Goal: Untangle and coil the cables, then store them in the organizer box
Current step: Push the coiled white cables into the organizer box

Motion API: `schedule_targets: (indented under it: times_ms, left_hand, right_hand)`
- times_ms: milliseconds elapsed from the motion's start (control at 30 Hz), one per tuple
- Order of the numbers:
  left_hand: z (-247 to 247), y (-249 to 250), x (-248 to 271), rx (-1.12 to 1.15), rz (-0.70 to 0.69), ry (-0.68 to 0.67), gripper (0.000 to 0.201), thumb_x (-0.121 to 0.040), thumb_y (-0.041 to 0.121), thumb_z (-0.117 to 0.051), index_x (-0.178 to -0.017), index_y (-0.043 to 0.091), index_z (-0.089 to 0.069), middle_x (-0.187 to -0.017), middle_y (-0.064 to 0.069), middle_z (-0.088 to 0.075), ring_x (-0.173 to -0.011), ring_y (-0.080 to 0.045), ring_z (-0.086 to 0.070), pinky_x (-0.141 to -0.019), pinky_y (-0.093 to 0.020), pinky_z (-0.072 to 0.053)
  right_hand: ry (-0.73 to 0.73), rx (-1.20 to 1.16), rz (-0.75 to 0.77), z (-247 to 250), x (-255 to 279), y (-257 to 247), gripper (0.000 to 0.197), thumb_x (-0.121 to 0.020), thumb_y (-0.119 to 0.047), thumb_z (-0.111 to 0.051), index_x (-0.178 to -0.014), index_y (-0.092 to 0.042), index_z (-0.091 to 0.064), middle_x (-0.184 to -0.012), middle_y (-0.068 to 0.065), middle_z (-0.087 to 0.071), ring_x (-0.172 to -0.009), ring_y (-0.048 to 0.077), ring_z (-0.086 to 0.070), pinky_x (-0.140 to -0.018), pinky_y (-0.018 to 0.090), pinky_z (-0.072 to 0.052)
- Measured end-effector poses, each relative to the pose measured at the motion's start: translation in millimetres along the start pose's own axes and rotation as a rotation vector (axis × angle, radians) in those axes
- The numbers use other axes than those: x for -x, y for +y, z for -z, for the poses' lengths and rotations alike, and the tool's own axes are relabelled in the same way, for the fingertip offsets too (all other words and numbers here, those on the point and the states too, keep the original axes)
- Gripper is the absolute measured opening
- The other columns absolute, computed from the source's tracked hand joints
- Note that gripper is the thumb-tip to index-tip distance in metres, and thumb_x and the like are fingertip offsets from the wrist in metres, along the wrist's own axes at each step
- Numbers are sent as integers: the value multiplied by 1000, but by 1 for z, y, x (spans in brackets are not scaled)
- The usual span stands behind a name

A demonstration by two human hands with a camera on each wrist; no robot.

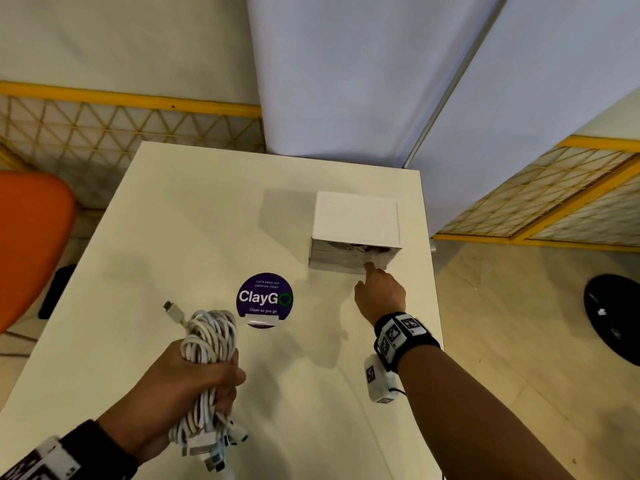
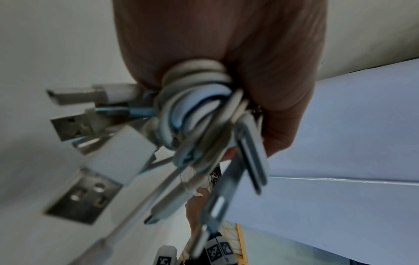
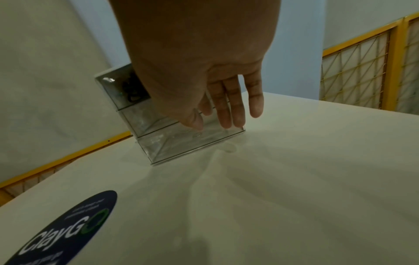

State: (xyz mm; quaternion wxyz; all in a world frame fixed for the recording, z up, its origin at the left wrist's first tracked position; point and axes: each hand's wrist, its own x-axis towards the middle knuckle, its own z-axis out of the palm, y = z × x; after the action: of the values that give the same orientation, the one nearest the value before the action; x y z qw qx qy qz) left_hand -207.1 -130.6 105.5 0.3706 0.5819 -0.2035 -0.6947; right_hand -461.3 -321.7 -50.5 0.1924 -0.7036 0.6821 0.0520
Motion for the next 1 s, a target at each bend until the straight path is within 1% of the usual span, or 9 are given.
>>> schedule_targets:
  times_ms: [200,400,533,667,733,800,900,933,1000]
  left_hand:
    - [-3,-4,-9,-13,14,-21,29,-45,11,-83,-56,7,-56,-57,-17,-42,-48,-25,-42,-52,-34,-40]
    - [-3,-3,-12,-22,7,-25,25,-46,13,-81,-55,8,-58,-56,-17,-44,-47,-26,-44,-50,-33,-43]
    - [-4,-5,-14,-11,3,-22,23,-46,14,-81,-55,10,-60,-55,-16,-45,-48,-26,-45,-50,-33,-44]
    - [-7,-9,-16,-12,-5,-27,21,-47,15,-78,-56,11,-60,-56,-15,-45,-50,-26,-46,-56,-37,-47]
    - [-9,-11,-18,-62,-39,-43,20,-51,15,-77,-55,10,-58,-57,-16,-47,-53,-26,-50,-68,-45,-53]
    - [-11,-12,-20,-104,-74,-57,19,-55,14,-75,-54,8,-57,-58,-17,-52,-58,-27,-58,-84,-54,-55]
    - [-14,-12,-26,-97,-94,10,23,-44,22,-79,-60,10,-68,-75,-17,-68,-81,-31,-70,-84,-50,-54]
    - [-15,-12,-29,-81,-102,26,28,-42,25,-80,-65,12,-72,-82,-16,-71,-84,-28,-69,-82,-47,-54]
    - [-19,-11,-35,-55,-117,34,33,-42,26,-82,-72,17,-73,-82,-10,-69,-76,-19,-65,-72,-37,-54]
  right_hand:
    - [-40,170,-3,0,0,1,42,-93,-8,-47,-133,-16,-39,-99,7,-68,-85,26,-67,-64,30,-44]
    - [-50,240,-9,-5,12,8,36,-91,-3,-44,-124,-17,-45,-92,6,-68,-75,25,-63,-60,30,-41]
    - [-55,232,-27,-10,18,14,34,-92,-5,-45,-123,-18,-45,-91,5,-67,-67,22,-53,-60,31,-42]
    - [-40,215,-28,-14,26,16,27,-95,-7,-45,-120,-17,-47,-91,5,-67,-67,22,-53,-60,30,-41]
    - [-23,172,-30,-13,28,15,26,-97,-10,-44,-121,-17,-48,-93,6,-68,-71,24,-59,-62,30,-43]
    - [14,80,-48,-8,32,13,25,-99,-19,-46,-125,-18,-47,-96,7,-69,-81,27,-66,-67,32,-47]
    - [58,-296,-66,10,47,-1,37,-94,-48,-57,-117,-20,-52,-94,2,-70,-86,24,-67,-74,34,-52]
    - [8,-515,-55,20,57,-9,44,-89,-57,-61,-112,-21,-55,-94,0,-70,-85,21,-67,-75,35,-53]
    - [-237,-886,26,44,86,-27,52,-81,-65,-65,-110,-21,-58,-100,-1,-71,-91,20,-69,-78,35,-54]
